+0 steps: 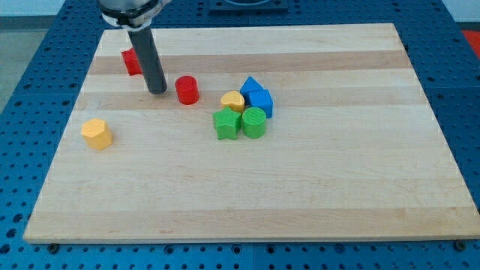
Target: Push blue triangle and red circle into group of blocks
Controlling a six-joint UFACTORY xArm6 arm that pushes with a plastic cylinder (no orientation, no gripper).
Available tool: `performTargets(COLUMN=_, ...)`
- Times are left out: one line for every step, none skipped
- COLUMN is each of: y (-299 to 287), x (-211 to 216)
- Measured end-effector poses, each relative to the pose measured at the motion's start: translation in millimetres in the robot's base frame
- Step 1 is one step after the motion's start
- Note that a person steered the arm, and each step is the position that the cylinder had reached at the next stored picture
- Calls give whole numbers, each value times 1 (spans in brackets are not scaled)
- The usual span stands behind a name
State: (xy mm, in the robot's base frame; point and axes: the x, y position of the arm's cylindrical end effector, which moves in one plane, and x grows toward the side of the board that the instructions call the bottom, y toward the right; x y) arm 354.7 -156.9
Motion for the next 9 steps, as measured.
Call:
performTargets(y=24, x=-5)
performTargets(y=57, x=-5)
performTargets(y=69, x=-5)
performTargets(y=48, x=-6)
performTargets(y=1, x=1)
performTargets(y=-18, x=37)
performTargets(y=-7, x=64)
performTargets(y=10, x=50)
performTargets(y=28, x=27)
